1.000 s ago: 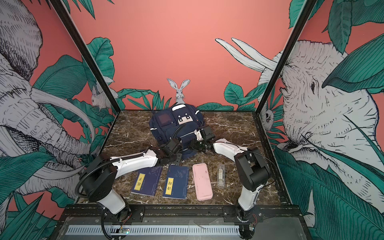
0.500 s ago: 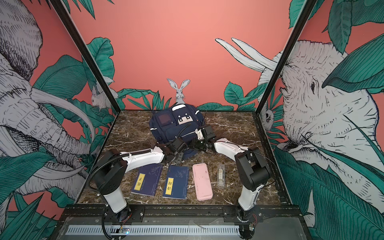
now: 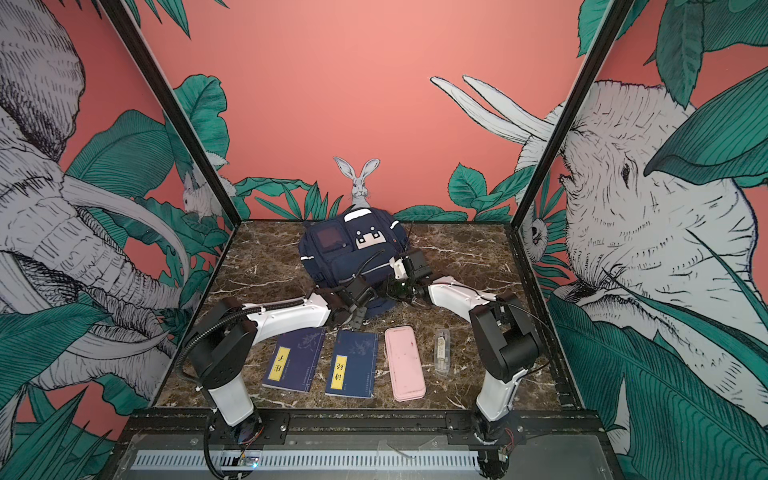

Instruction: Pack the student bag

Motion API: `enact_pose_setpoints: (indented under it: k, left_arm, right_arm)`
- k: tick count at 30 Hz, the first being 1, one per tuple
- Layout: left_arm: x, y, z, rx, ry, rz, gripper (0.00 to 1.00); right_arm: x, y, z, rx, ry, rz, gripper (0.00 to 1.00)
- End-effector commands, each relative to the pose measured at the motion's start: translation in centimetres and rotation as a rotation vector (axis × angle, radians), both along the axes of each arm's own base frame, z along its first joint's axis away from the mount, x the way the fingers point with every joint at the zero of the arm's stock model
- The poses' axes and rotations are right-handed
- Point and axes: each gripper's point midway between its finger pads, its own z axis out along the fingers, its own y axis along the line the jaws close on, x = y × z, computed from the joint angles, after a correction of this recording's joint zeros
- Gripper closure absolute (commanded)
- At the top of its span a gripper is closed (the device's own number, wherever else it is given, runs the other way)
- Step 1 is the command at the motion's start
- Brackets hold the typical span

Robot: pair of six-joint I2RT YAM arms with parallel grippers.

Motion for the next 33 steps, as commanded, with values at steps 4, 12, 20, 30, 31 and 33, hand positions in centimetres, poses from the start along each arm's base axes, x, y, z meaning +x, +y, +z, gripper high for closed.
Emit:
enact_pose_setpoints:
  k: [4,12,20,30,31,33]
  left_arm:
    - [-0.4,0.2,2.0,-0.023,-0.033,-0.03,0.94]
    - [-1.0,-0.4,2.9,-0.063,-0.032,-0.087,1.0]
    - [-1.3,-0.7,3.4,-0.076,-0.029,-0.123,1.0]
    - [-1.3,-0.2,4.1,-0.066,-0.043,-0.125,1.0]
    - [-1.4,-0.2,4.1,-0.068,-0.042,-0.127,1.0]
    - [-1.4,-0.4,4.0,-0.078,-0.045,-0.13,1.0]
  right_arm:
    - [0.4,0.2,0.1,0.015,-0.013,0.002,0.82]
    - [0.0,0.6,-0.1,0.035,0.006,-0.001,0.6]
    - [0.0,1.6,-0.4,0.041,0.011,-0.005,0.57]
    - [0.3,1.0,-0.9,-0.017,-0.001,-0.011,0.7]
    - [0.4,1.0,-1.1,-0.021,0.002,-0.013,0.7]
    - [0.5,1.1,-1.4,-0.022,0.009,-0.017,0.68]
